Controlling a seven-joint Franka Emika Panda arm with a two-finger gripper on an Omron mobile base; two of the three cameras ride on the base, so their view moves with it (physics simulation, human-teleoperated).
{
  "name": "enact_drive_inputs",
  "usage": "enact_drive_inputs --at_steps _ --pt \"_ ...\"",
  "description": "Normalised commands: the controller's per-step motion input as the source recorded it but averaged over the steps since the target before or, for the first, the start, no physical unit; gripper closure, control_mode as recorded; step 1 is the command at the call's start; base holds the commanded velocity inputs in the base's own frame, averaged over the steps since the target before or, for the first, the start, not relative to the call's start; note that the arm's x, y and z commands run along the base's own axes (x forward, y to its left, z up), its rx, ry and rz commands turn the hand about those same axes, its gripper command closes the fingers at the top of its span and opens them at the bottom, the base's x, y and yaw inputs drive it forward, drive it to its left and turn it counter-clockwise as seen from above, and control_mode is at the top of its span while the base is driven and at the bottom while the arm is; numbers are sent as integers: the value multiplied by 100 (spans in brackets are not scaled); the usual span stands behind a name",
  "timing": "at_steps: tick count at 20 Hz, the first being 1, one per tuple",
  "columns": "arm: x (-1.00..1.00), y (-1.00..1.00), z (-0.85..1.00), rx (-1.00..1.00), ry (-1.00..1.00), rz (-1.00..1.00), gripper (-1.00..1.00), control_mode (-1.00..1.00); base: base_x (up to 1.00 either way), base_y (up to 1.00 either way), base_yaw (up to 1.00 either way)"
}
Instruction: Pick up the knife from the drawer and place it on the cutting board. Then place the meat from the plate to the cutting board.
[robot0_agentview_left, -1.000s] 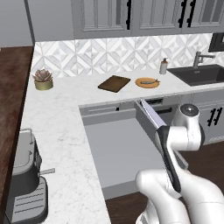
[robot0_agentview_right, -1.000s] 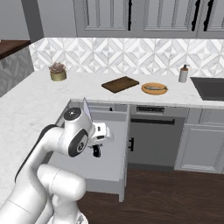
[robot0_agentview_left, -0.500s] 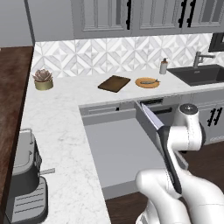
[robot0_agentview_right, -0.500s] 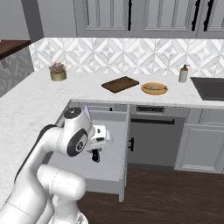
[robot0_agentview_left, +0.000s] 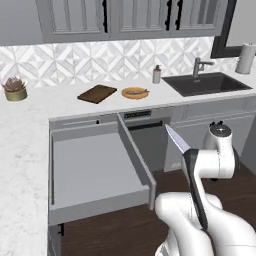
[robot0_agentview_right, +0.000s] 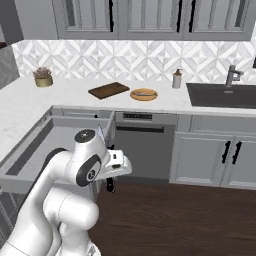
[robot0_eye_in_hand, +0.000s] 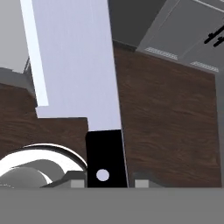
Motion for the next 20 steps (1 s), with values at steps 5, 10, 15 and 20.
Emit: enact_drive_inputs --at_steps 5,10,15,20 --pt "0 0 0 0 0 0 100 100 45 -100 1" --pt "0 0 0 0 0 0 100 100 100 -64 14" --pt "0 0 0 0 0 0 100 100 100 -7 18" --pt "0 0 0 0 0 0 100 100 100 19 18"
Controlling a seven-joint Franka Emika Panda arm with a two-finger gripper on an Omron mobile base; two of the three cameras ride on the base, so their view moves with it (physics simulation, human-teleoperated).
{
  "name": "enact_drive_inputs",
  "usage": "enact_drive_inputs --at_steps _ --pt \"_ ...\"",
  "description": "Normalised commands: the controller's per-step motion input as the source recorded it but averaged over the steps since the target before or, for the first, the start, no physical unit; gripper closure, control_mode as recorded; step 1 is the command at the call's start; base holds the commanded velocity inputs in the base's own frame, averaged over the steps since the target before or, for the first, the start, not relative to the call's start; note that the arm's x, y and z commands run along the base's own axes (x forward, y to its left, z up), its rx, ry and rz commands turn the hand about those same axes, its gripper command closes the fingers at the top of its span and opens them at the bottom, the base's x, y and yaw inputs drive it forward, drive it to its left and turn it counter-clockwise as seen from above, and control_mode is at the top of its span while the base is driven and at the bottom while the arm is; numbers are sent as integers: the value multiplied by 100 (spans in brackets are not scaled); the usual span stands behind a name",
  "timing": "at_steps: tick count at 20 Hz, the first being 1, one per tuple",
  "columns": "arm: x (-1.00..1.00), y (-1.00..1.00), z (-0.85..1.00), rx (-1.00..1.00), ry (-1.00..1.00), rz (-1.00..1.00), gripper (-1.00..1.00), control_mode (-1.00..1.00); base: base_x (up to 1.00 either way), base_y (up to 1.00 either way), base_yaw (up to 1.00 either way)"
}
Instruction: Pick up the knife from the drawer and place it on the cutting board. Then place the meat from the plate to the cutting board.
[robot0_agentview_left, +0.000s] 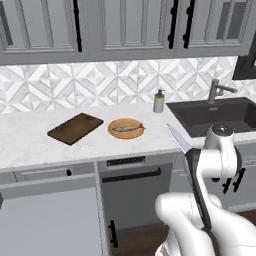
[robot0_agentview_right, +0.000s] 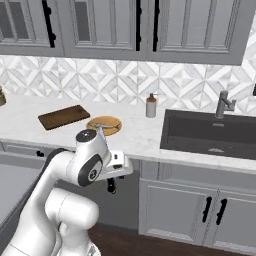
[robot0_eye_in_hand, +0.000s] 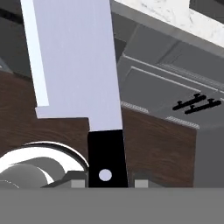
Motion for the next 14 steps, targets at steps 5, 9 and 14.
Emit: enact_drive_inputs --at_steps 5,9,14 --pt "0 0 0 0 0 0 100 100 89 36 17" --pt "0 0 0 0 0 0 100 100 56 74 12" --pt "0 0 0 0 0 0 100 100 66 38 7"
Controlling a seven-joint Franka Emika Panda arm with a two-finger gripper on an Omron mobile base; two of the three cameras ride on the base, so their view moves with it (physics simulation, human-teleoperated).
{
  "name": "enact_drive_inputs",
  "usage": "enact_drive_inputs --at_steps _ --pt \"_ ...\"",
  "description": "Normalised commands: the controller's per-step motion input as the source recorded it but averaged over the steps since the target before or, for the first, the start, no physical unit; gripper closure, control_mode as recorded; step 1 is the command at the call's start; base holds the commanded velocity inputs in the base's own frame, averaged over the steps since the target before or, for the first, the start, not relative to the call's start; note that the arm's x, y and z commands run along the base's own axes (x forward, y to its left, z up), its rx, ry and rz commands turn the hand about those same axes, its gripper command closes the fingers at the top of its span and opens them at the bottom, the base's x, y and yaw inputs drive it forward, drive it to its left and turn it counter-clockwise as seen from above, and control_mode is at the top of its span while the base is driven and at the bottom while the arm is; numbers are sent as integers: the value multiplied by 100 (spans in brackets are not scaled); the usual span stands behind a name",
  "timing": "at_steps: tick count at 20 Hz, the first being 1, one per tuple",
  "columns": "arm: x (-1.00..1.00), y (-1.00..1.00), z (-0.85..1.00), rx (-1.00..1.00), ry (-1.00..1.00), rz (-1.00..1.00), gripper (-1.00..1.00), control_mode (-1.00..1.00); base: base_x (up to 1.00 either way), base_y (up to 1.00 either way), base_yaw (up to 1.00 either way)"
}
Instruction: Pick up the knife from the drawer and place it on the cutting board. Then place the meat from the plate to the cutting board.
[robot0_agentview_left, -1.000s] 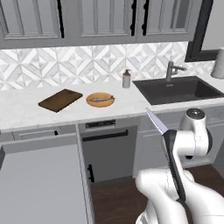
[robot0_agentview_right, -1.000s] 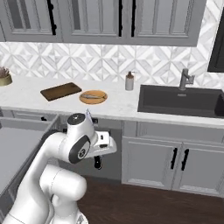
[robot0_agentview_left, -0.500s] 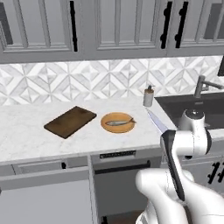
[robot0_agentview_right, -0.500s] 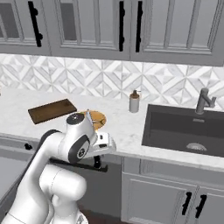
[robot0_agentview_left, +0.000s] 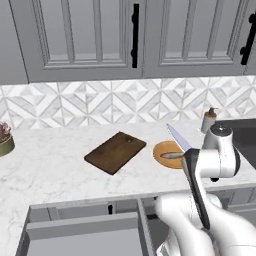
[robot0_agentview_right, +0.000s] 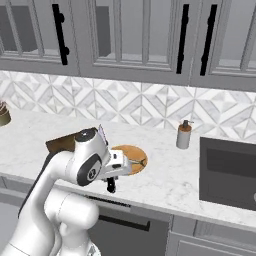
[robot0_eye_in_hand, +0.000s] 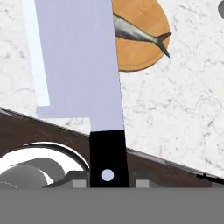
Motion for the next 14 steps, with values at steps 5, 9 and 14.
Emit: enact_drive_inputs --at_steps 5,9,14 --pt "0 0 0 0 0 0 100 100 86 0 0" --pt "0 19 0 0 0 7 100 -100 14 8 1" --pt "-8 79 15 -5 1 23 100 -100 0 0 0"
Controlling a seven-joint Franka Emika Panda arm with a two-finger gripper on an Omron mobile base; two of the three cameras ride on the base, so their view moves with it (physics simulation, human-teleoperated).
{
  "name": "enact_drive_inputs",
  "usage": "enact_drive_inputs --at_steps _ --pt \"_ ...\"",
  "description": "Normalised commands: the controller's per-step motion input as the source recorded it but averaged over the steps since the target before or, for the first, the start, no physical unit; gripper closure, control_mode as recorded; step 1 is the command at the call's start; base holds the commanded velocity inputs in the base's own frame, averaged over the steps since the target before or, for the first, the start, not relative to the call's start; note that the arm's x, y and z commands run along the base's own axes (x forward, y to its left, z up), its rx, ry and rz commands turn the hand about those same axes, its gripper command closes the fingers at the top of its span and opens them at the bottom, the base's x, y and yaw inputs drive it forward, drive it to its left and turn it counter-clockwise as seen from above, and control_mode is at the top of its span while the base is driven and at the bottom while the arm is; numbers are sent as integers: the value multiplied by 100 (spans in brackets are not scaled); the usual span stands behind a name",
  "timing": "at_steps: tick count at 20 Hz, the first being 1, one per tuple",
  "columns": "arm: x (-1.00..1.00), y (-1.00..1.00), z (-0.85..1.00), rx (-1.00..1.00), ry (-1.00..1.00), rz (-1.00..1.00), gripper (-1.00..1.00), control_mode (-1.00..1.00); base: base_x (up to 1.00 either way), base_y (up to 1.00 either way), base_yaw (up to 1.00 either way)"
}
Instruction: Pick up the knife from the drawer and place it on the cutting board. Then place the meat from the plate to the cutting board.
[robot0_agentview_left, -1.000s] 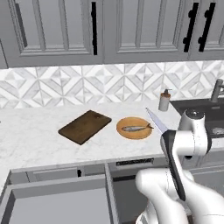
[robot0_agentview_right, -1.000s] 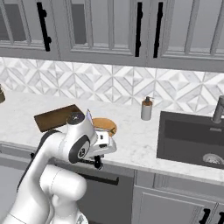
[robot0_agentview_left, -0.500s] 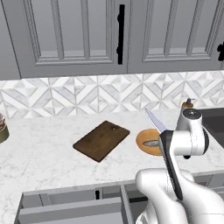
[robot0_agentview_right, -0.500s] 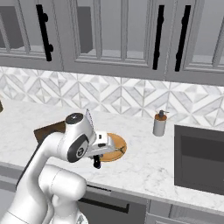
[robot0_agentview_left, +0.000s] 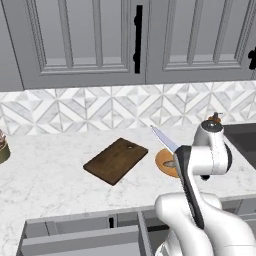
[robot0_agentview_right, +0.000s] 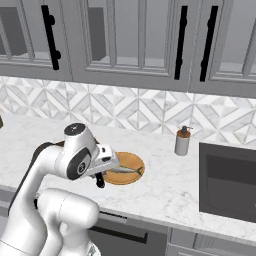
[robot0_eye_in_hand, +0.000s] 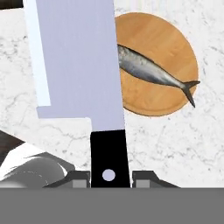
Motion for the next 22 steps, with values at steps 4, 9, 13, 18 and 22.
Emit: enact_drive_inputs --at_steps 4,9,13,18,22 --pt "14 85 27 -11 0 43 100 -100 0 0 0" --pt "0 62 -1 -19 0 65 100 -100 0 0 0" --pt "41 13 0 -7 0 59 100 -100 0 0 0" --pt "100 15 0 0 0 42 100 -100 0 0 0" --pt "100 33 0 -6 3 28 100 -100 0 0 0"
